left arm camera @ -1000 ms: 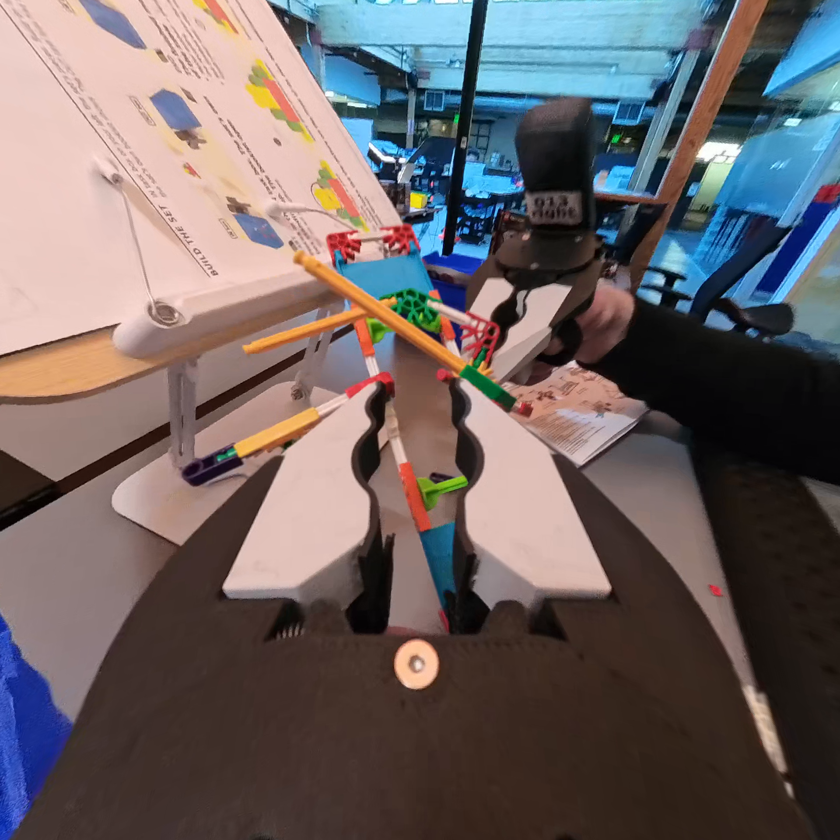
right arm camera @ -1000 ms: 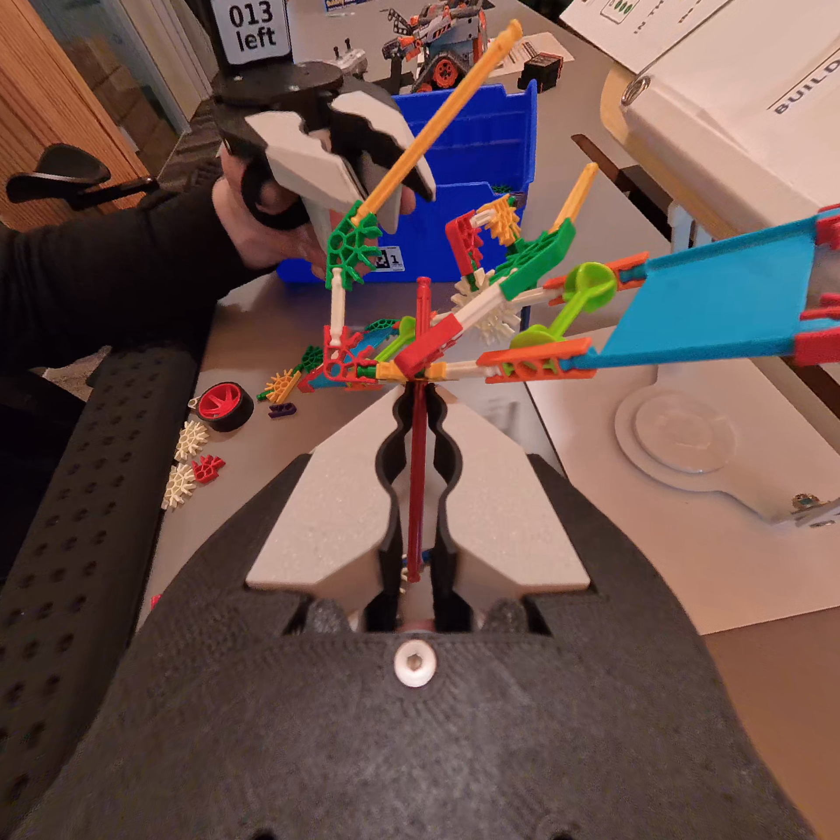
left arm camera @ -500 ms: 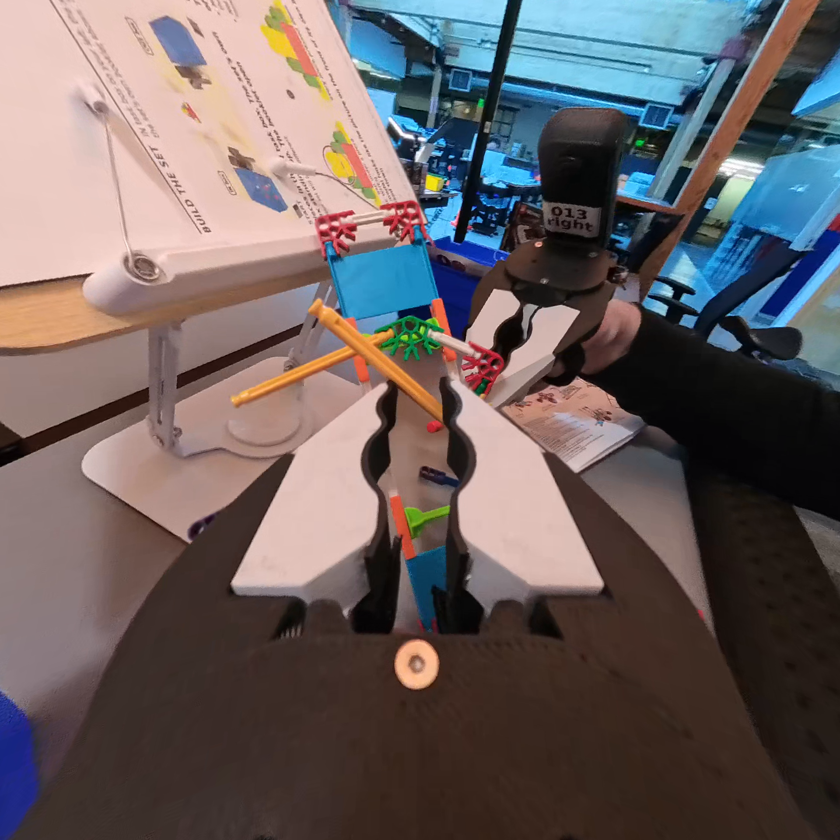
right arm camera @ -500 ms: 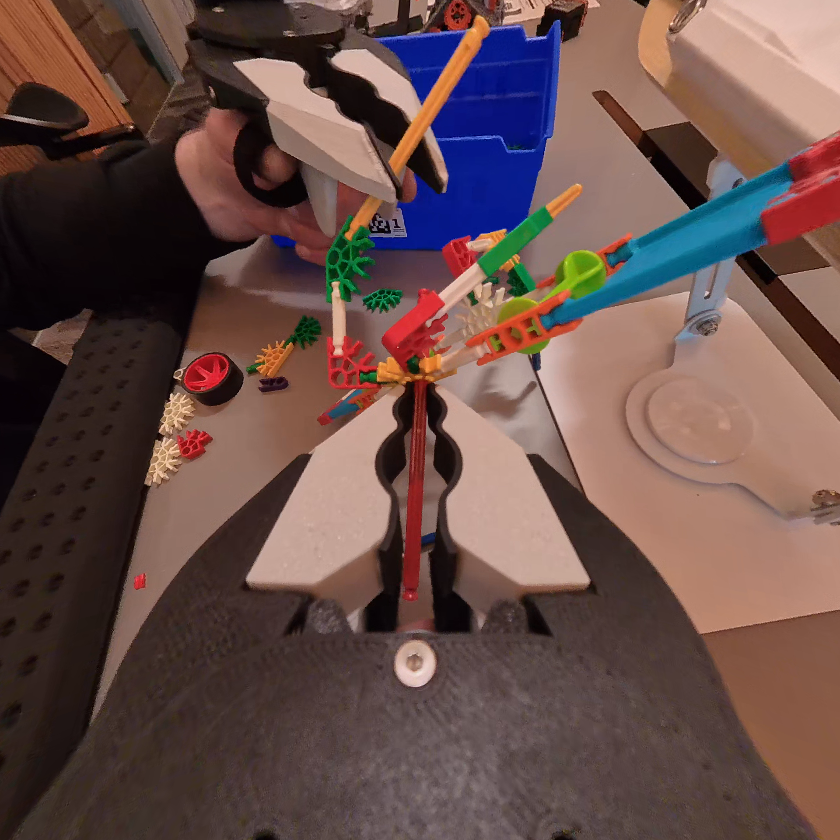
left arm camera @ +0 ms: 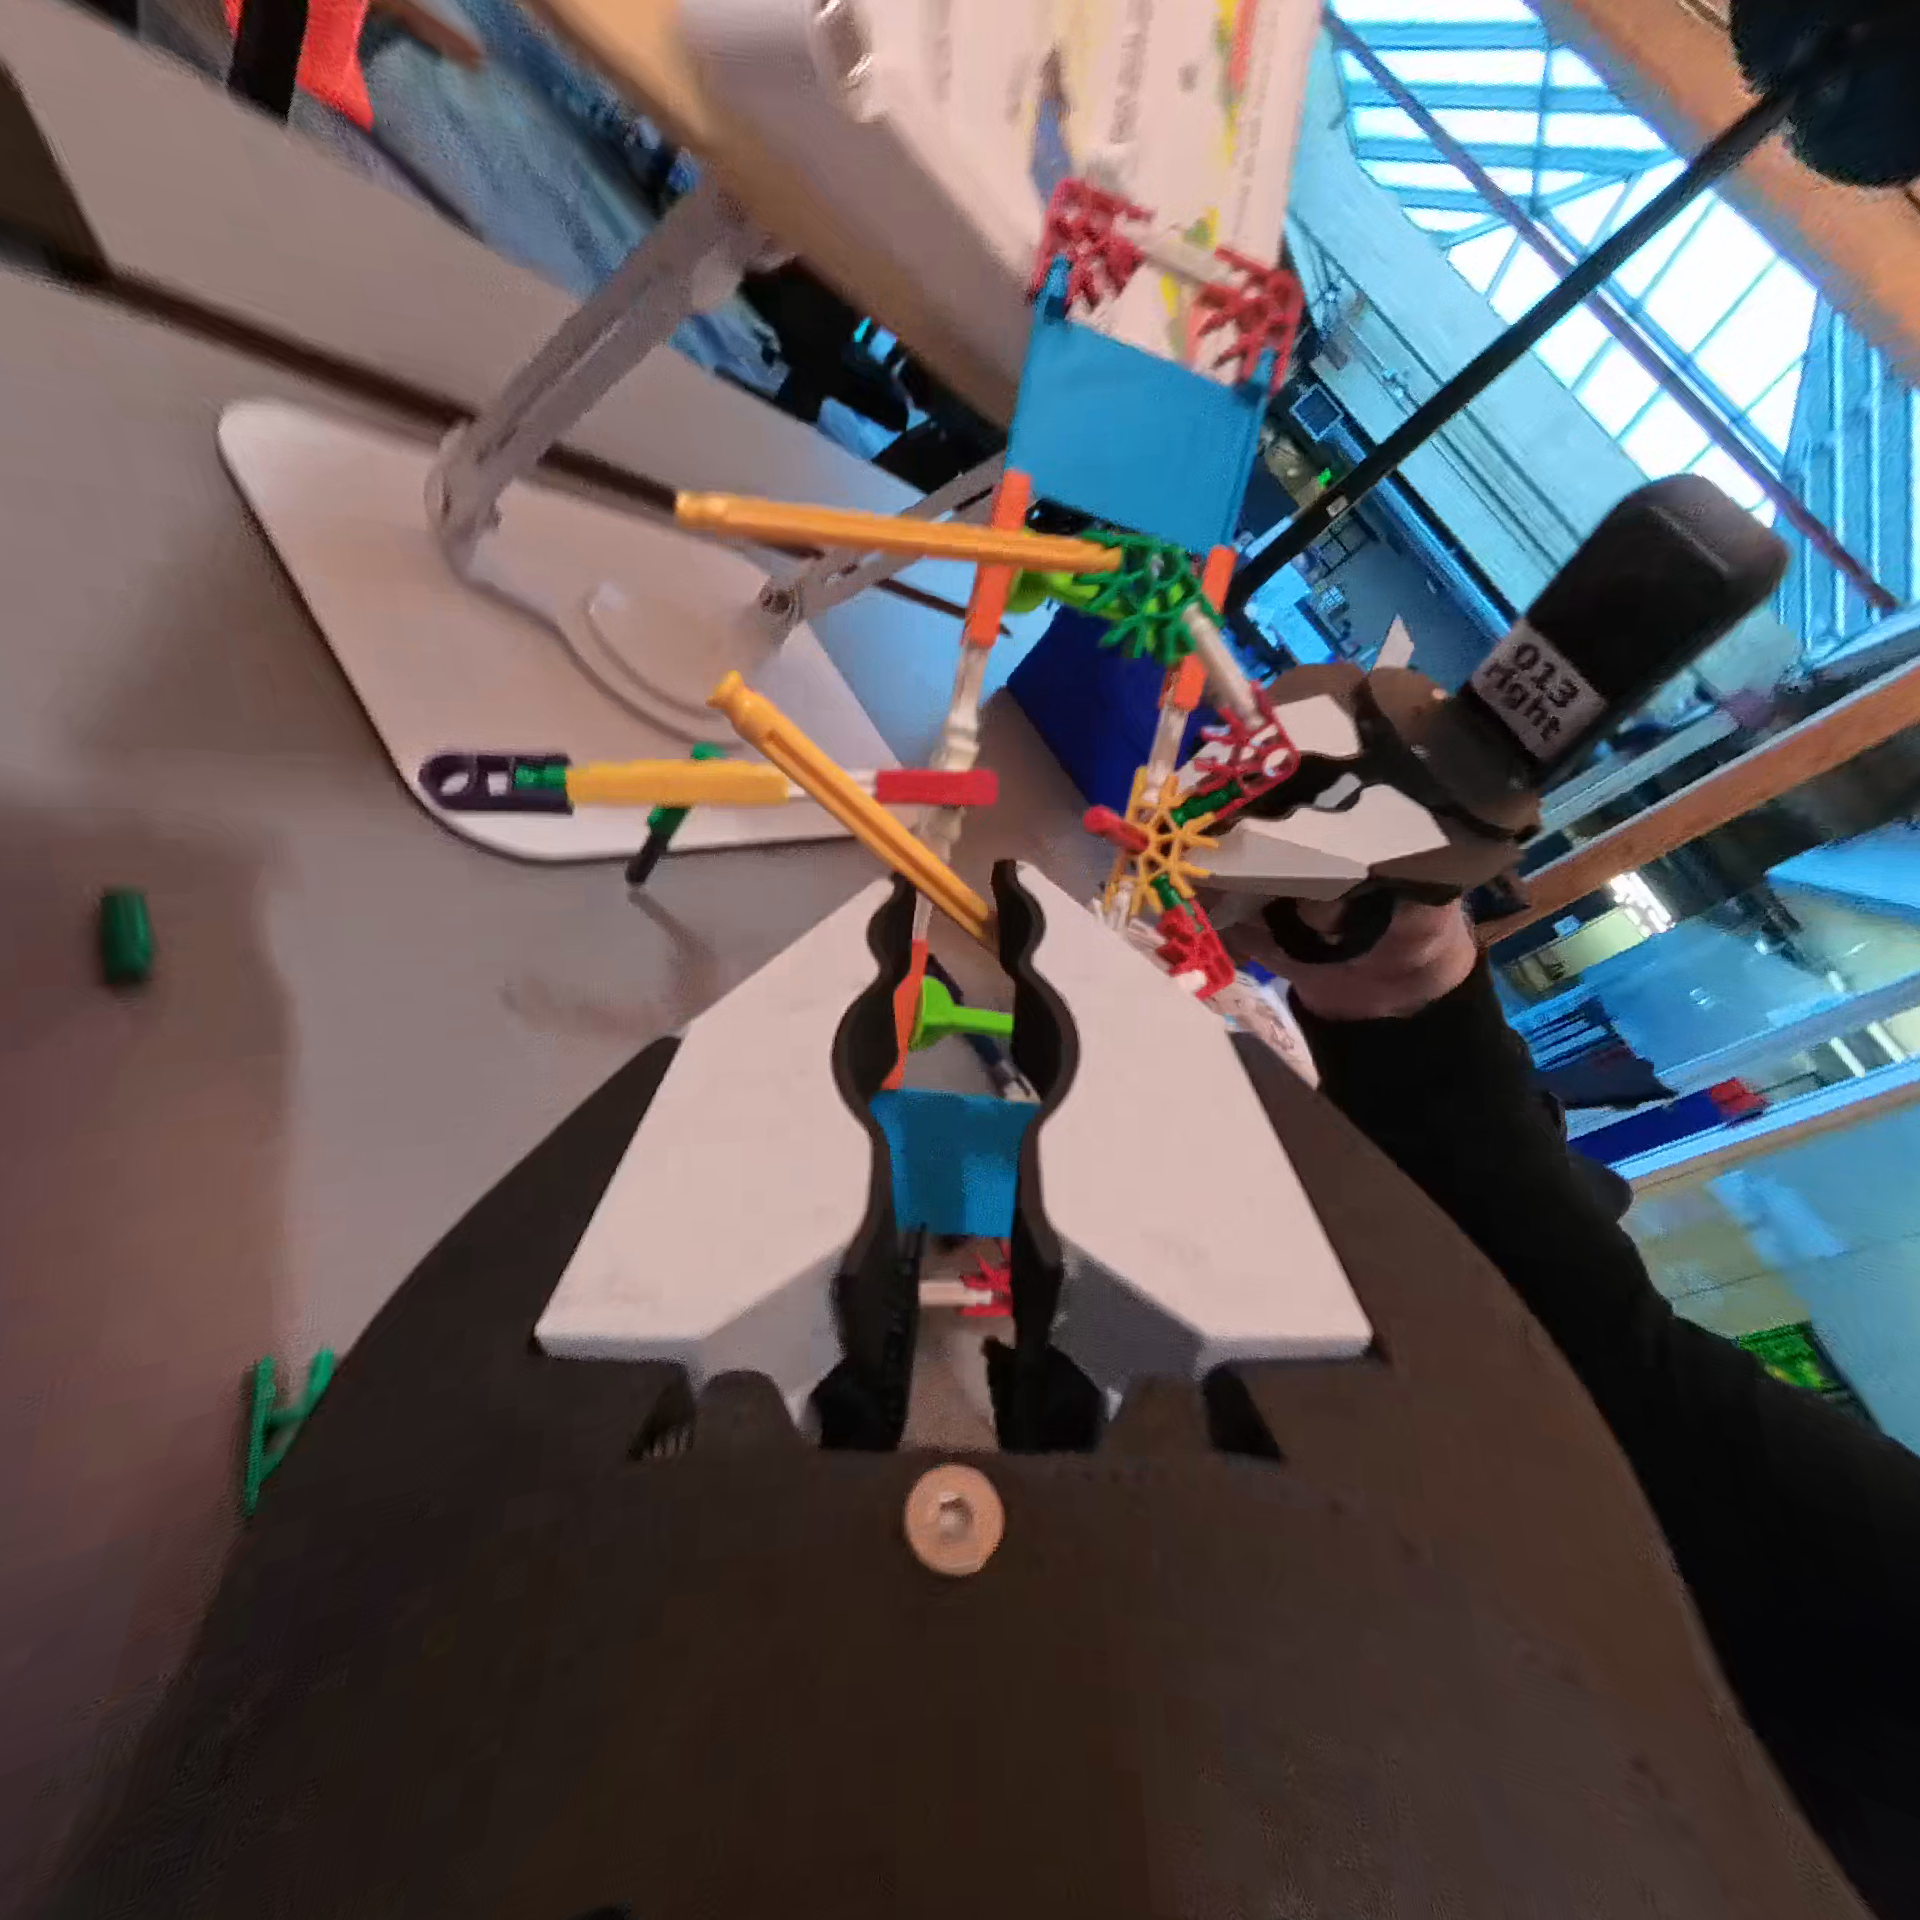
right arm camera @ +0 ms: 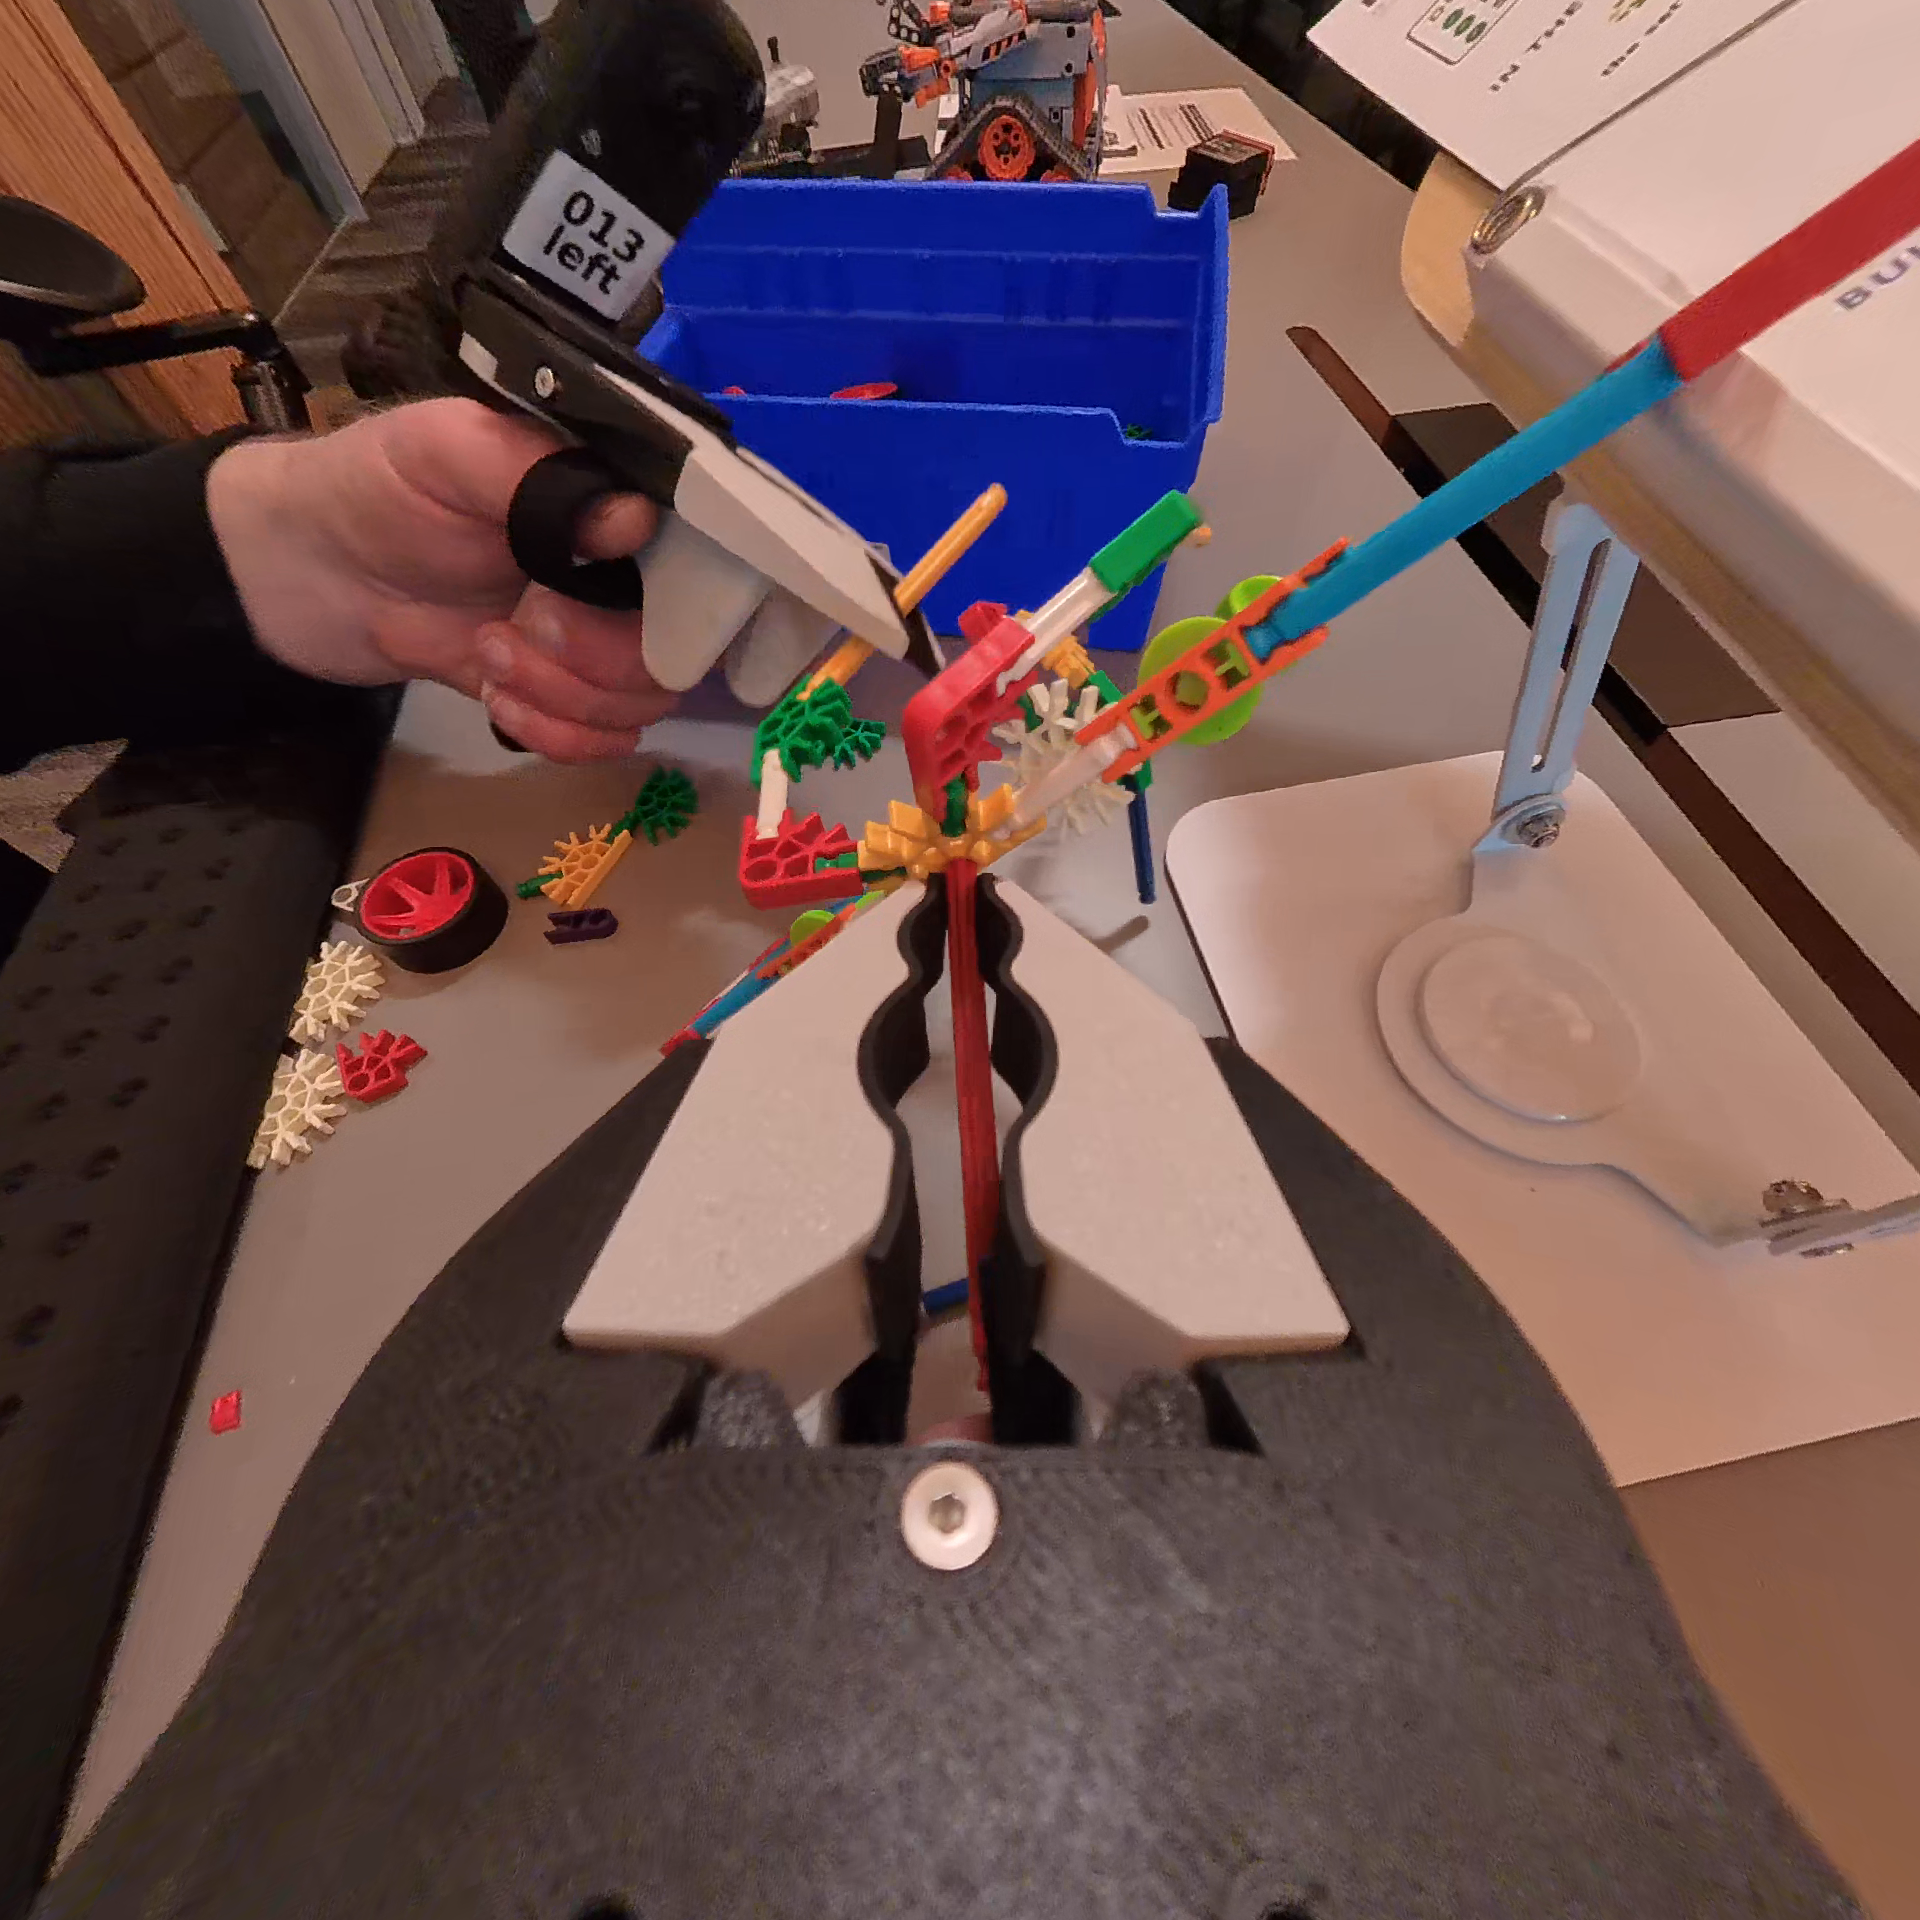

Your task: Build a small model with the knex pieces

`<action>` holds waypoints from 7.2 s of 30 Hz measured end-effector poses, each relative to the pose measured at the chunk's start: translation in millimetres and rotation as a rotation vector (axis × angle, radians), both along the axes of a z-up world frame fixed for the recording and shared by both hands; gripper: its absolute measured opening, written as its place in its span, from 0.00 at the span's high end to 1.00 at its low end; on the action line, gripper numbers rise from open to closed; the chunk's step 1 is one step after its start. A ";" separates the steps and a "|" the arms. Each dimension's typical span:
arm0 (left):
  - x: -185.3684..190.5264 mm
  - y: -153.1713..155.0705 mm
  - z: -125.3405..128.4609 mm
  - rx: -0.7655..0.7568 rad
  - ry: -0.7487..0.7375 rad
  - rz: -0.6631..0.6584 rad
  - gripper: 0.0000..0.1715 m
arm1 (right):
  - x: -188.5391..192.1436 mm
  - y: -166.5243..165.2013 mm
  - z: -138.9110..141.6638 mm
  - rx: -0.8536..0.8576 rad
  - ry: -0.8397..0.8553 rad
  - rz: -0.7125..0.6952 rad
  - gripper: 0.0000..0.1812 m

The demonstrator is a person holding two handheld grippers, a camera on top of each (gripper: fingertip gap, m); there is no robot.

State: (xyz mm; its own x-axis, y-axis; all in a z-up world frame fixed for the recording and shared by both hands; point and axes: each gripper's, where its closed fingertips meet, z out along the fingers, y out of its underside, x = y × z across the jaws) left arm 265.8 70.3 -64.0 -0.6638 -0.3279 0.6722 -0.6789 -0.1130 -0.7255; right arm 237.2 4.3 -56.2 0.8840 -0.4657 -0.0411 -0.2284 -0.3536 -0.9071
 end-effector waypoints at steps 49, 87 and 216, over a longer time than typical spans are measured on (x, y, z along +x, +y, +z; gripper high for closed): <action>6.3 -8.1 21.4 0.822 -1.102 0.279 0.98 | -5.5 21.4 2.6 -0.047 0.078 -0.102 0.99; 23.7 4.4 20.8 0.928 -1.329 0.314 0.98 | 10.9 18.4 -66.9 -0.038 0.201 -0.072 0.91; -40.9 -60.9 -15.0 0.781 -1.882 -0.097 0.98 | -11.2 -6.4 -24.0 -0.026 0.078 0.064 0.98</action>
State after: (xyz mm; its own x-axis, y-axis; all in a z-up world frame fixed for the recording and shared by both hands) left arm 224.9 9.4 -79.0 -0.2582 -0.0751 -0.9632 0.8316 0.4902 -0.2612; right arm 226.0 -2.1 -80.2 0.9066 -0.4101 -0.0999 -0.2743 -0.3927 -0.8778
